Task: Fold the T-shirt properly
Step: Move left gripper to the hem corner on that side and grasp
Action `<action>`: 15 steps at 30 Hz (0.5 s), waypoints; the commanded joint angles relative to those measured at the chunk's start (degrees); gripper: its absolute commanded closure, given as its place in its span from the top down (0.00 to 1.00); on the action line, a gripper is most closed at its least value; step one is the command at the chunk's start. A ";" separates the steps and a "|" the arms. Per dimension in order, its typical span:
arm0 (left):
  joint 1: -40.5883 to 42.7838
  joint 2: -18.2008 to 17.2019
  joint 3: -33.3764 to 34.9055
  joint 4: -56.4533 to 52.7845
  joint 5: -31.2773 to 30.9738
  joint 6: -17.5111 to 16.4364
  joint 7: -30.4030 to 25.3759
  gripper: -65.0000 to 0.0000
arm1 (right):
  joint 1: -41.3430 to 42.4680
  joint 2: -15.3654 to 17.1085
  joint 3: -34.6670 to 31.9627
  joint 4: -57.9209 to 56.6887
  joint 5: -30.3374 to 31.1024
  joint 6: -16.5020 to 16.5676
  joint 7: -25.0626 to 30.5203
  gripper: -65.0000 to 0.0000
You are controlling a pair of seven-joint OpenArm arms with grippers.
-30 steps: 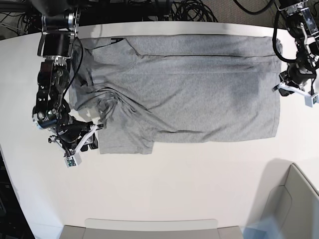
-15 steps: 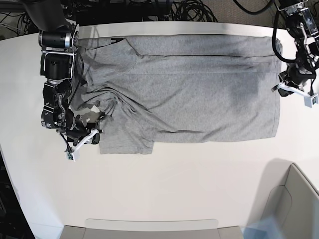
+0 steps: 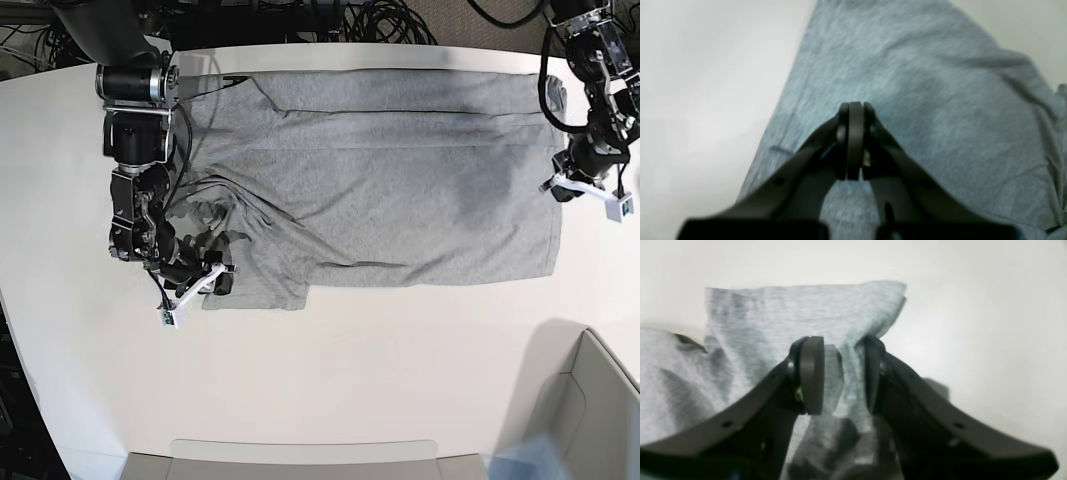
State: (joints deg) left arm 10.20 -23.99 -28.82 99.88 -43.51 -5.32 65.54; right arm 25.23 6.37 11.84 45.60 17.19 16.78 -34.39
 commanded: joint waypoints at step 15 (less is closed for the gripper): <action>-30.20 -9.99 19.46 -38.03 -0.23 0.09 -12.92 0.22 | 0.57 0.97 -0.01 0.15 -0.79 0.24 -1.52 0.32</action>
State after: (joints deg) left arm -18.79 -32.71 -8.97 60.71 -43.13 -4.86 53.08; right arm 24.95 6.70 11.84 45.52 17.80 17.21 -33.95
